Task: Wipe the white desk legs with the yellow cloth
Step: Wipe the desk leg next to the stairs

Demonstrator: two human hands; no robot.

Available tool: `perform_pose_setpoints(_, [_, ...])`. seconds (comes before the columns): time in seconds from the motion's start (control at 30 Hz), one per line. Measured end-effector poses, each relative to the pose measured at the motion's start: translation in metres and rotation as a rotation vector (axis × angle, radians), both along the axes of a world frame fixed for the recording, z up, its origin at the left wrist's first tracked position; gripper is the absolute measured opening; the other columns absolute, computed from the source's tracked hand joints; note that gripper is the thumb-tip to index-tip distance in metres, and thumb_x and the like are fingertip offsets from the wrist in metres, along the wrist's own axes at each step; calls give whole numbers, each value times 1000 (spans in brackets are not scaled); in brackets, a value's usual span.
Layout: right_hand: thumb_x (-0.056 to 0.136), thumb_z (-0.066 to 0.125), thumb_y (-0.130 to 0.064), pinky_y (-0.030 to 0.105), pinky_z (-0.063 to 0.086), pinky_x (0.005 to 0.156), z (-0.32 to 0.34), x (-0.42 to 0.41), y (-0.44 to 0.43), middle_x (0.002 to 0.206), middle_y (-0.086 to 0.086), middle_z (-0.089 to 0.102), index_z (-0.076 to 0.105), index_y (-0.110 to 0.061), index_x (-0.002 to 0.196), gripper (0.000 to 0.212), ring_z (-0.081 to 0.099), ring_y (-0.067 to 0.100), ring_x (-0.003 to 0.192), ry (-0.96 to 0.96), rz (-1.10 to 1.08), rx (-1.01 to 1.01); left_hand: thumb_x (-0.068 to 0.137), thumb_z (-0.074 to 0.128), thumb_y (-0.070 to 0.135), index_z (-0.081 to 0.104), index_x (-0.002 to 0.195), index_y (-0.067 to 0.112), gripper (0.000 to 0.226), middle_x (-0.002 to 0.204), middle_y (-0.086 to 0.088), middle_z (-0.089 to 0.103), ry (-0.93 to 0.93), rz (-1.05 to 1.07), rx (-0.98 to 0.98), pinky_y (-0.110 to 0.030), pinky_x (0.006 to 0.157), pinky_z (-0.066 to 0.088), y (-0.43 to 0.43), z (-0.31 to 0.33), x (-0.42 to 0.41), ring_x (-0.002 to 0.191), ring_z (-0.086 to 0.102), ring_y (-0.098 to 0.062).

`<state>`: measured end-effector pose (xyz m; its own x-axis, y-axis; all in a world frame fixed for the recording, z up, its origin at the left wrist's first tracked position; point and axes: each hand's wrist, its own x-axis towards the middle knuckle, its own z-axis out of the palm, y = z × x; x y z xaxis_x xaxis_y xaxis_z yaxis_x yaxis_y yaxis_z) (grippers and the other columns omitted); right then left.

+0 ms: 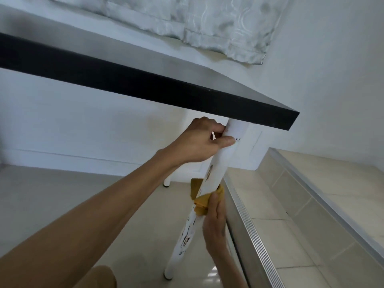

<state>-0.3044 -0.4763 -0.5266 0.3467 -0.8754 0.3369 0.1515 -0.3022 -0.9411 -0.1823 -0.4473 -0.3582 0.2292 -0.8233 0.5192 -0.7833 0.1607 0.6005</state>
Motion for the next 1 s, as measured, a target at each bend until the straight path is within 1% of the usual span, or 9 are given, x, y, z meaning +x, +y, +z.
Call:
perform_pose_setpoints(0.1, [107,35,-14,16,49,64,4,-3,11,103,22,58,51,-19,107,17,60,15,81,37,-48,31,94,60,39,73,108,10,34,85,5,58,8,-15,11,-19,64,36,-1,-2,1,72,50,-5])
perform_pose_setpoints(0.2, [104,41,-43,15,50,65,47,3,1,88,0,56,54,-22,111,26,56,-5,68,-7,-27,-116,93,60,43,72,107,13,35,88,4,59,18,-17,26,-22,68,37,-1,-2,5,74,51,-6])
perform_pose_setpoints(0.37, [104,37,-26,22,56,72,82,15,-19,109,2,63,42,-6,141,42,63,2,89,-70,-97,-353,90,63,43,75,97,14,32,75,11,59,49,-33,36,-19,60,38,-1,5,7,69,55,-4])
perform_pose_setpoints(0.47, [101,43,-37,52,56,94,56,15,-6,139,10,57,35,-19,151,54,59,24,124,-12,-223,-363,89,66,43,77,99,13,33,78,11,62,81,-35,41,-17,59,38,1,7,7,68,55,-2])
perform_pose_setpoints(0.57, [98,46,-34,57,44,110,45,3,12,153,2,49,36,-28,153,56,46,21,141,1,-248,-259,88,65,48,76,108,19,37,93,6,67,170,-51,65,-17,61,38,4,1,8,72,55,-2])
perform_pose_setpoints(0.67, [99,56,-32,55,55,96,53,-20,35,144,0,58,49,-32,146,48,55,26,132,-89,-153,-133,91,61,50,72,120,24,41,108,11,69,353,-83,61,-15,72,42,13,-16,9,90,61,-1])
perform_pose_setpoints(0.77, [83,61,-41,23,59,61,76,-34,48,115,3,74,65,-27,130,49,71,14,98,-190,-88,-34,88,62,53,68,125,29,44,119,16,67,548,-115,58,-16,78,43,32,-40,12,105,60,-1])
perform_pose_setpoints(0.9, [84,58,-36,18,57,68,98,-37,50,92,-5,78,80,-36,94,24,71,7,84,-191,177,36,77,73,58,65,122,32,52,113,11,70,685,-262,110,-26,86,53,57,-66,17,108,64,-10])
perform_pose_setpoints(1.0, [94,58,-33,24,57,61,104,-31,46,86,-7,74,76,-36,100,19,67,5,76,43,156,-109,88,68,33,73,103,16,23,97,4,75,843,-415,65,-18,79,52,76,-67,22,94,70,-9])
